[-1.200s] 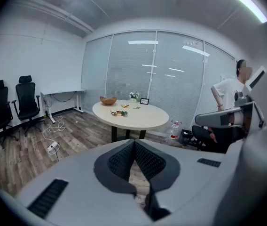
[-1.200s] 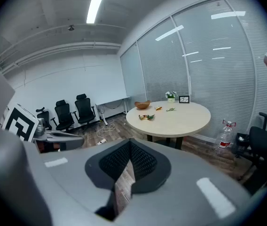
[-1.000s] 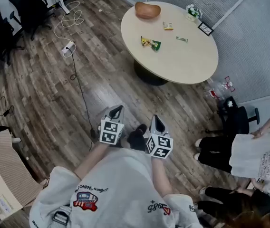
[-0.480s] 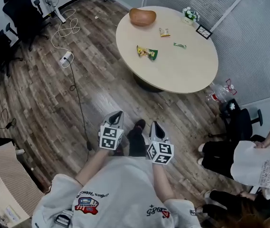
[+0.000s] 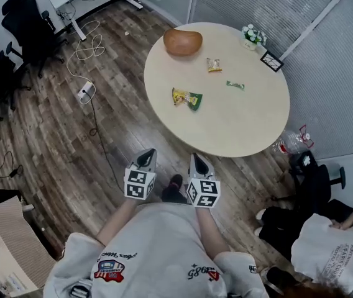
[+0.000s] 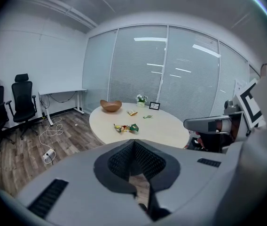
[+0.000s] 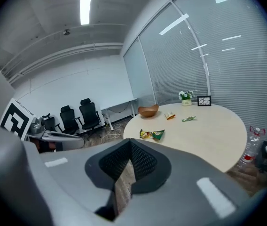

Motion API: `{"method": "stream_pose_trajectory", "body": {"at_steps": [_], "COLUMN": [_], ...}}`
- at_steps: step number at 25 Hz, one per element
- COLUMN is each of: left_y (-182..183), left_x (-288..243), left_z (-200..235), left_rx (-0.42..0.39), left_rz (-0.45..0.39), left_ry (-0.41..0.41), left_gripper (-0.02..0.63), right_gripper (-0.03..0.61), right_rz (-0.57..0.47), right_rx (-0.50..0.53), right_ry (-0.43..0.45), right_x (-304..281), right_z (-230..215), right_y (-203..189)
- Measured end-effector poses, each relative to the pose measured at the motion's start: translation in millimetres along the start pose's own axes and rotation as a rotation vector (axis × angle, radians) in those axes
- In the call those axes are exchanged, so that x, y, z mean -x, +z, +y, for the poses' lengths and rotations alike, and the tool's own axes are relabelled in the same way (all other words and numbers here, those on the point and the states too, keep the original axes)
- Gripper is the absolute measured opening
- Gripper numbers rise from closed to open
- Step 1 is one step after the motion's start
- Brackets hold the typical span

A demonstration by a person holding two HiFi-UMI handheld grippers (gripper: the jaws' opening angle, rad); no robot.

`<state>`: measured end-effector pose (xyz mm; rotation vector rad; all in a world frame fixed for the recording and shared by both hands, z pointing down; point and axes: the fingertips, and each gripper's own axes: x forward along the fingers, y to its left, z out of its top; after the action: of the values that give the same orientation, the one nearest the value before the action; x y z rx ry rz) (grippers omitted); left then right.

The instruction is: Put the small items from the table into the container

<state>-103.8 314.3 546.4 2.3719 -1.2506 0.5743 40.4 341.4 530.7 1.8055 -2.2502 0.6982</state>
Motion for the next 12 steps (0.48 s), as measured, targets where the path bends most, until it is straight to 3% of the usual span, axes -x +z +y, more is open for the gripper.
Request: {"method": "stream_pose_trajectory", "body": {"at_steps": [5,12], "left_y": [40.0,76.1], "left_x": [-49.3,-112.7], "left_z": [5.8,34.8], "left_rx": [0.029,0.027], "left_rz": [-0.017,-0.006], "left_ry": [0.025,0.035], "left_gripper": [0.007,0.008], "right_gripper": [0.002,0.003], "right_rz": [0.020,0.078], "right_rx": [0.049,0.088], "right_ry": [0.046,0.073], "right_x": [-49.8,-116.8], "right_z": [-28.4,-52.5], "right_y": [32.7,48.2]}}
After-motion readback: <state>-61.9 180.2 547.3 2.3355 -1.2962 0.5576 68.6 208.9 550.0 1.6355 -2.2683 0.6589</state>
